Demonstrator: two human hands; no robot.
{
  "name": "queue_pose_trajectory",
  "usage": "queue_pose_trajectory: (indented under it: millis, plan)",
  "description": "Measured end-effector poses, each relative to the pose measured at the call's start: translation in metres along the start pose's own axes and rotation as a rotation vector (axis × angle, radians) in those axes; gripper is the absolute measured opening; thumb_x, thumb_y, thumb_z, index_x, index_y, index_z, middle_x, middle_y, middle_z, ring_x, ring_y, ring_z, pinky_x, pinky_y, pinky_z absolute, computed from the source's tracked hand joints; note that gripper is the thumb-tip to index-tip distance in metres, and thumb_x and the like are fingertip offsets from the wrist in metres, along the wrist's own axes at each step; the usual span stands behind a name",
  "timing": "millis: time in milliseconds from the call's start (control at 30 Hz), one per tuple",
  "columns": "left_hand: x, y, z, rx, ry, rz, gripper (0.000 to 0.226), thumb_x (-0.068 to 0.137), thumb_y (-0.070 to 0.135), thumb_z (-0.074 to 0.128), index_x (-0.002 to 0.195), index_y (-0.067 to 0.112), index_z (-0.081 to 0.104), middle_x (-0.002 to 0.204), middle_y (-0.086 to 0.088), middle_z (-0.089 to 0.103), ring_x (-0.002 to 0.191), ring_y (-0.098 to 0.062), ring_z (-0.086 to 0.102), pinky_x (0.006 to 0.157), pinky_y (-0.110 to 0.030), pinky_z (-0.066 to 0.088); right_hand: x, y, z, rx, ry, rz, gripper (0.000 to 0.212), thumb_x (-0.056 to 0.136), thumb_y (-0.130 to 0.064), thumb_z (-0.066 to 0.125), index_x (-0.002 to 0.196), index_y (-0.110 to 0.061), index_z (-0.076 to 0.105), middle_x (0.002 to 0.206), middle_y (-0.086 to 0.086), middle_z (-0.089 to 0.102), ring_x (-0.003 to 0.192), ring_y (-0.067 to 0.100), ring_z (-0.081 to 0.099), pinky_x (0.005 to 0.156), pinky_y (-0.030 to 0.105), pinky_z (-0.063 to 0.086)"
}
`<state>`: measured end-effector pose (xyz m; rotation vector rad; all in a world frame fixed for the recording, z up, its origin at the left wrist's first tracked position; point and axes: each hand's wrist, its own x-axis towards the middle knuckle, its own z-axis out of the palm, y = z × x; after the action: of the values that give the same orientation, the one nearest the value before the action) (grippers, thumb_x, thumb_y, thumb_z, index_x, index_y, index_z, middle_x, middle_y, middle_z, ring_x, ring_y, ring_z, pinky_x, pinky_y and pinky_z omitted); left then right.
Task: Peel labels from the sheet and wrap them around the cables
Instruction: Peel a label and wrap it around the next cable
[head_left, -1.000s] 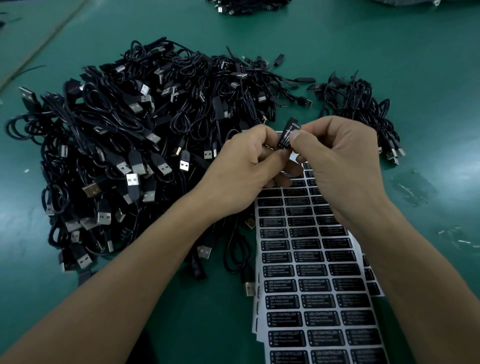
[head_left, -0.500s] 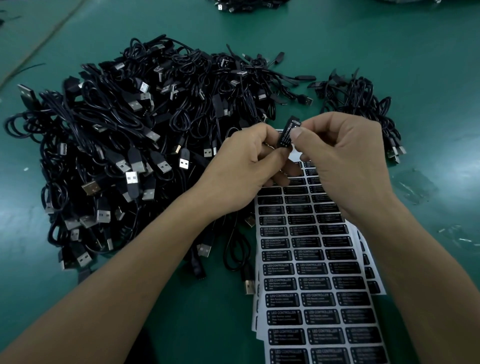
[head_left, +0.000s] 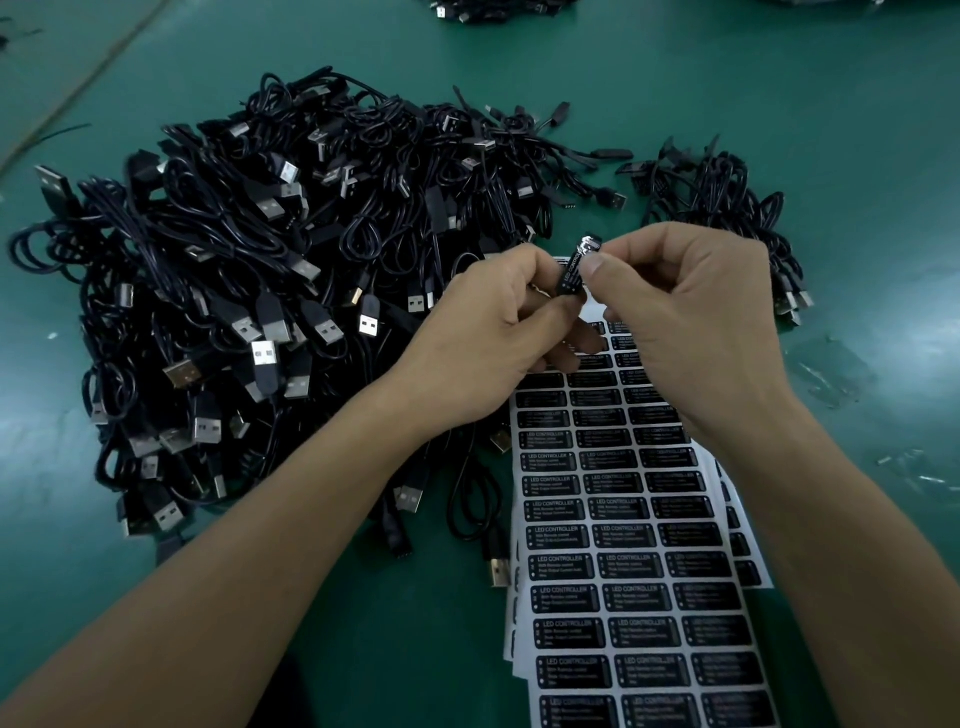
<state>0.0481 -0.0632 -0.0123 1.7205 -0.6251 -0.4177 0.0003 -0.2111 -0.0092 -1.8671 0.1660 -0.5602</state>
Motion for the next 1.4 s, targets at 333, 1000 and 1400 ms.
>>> queue_pose_trajectory:
  millis: [333,1000,1400]
  plan:
    - [0.0000,-0.0021,0.0006,0.004,0.015,-0.009,0.004,0.102,0.014,0.057,0.098,0.012,0.056,0.081,0.002,0.078,0.067,-0.014,0.074,0.056,-0.014,0.048,-0.0019,-0.0023,0.0024,0.027,0.010,0.025,0.017,0.088,-0.016,0.074,0.073,-0.023,0.068,0.058,-0.013,0.065,0.053,0.000,0.057,0.053,0.013,0.046]
    - [-0.0005,0.0013,-0.0004,0.005,0.017,-0.013,0.007,0.103,0.016,0.055,0.096,0.015,0.055,0.084,-0.001,0.078,0.069,-0.017,0.075,0.056,-0.016,0.048,-0.0020,-0.0078,0.0036,0.125,-0.023,0.080,0.017,0.090,-0.011,0.070,0.073,-0.016,0.070,0.063,-0.008,0.064,0.058,0.005,0.056,0.057,0.016,0.048]
    - [0.0009,0.0003,-0.0003,0.028,0.017,-0.005,0.007,0.103,0.017,0.054,0.096,0.018,0.055,0.082,0.004,0.078,0.069,-0.014,0.075,0.056,-0.016,0.048,-0.0014,-0.0081,0.0027,0.164,-0.038,0.106,0.017,0.090,-0.014,0.069,0.073,-0.016,0.071,0.063,-0.008,0.064,0.060,0.005,0.057,0.062,0.019,0.049]
